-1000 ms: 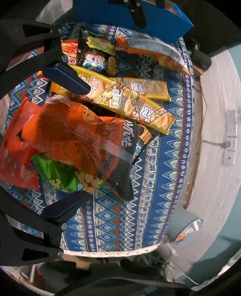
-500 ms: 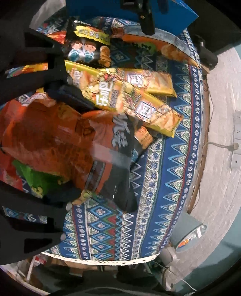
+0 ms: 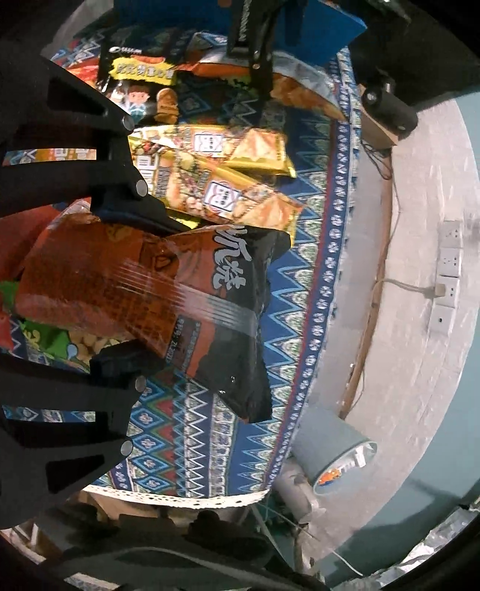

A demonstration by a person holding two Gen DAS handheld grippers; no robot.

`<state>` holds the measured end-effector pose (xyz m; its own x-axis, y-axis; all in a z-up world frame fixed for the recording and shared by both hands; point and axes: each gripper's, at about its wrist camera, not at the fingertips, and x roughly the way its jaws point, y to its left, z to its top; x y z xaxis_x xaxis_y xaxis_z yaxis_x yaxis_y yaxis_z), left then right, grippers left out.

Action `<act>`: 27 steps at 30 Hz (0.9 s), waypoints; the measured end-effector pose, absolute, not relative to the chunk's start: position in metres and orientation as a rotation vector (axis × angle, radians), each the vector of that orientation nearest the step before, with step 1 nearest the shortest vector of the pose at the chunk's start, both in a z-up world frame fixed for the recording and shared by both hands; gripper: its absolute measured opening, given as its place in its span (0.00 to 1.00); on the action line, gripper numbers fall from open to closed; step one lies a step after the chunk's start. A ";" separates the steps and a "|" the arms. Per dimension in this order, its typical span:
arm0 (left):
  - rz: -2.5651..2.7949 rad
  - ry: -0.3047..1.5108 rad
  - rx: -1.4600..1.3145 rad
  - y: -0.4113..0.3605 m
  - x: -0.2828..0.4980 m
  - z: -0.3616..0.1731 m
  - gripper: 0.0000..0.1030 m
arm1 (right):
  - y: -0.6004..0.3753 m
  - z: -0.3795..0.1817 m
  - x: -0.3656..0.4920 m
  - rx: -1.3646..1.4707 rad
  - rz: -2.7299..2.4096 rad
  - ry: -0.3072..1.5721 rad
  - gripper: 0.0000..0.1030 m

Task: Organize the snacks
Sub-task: 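Close the left tool on the white bag while the right tool grips the orange bag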

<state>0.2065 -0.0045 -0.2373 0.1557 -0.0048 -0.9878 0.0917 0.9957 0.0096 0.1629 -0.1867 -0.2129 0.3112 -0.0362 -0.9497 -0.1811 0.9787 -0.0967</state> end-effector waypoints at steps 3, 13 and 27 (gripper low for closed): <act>-0.087 1.409 0.048 -0.001 0.204 -0.240 0.86 | -0.187 -0.209 0.165 -0.190 0.104 1.244 0.46; -0.152 1.408 0.016 -0.005 0.198 -0.239 0.41 | -0.189 -0.193 0.159 -0.182 0.118 1.202 0.44; -0.146 1.191 0.053 0.000 0.150 -0.146 0.35 | -0.182 -0.141 0.147 -0.118 0.161 1.095 0.43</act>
<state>0.1504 0.0001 -0.1463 0.3626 -0.0854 -0.9280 0.1416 0.9893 -0.0357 0.1468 -0.1824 -0.1413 0.4478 0.0720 -0.8913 -0.1880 0.9820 -0.0151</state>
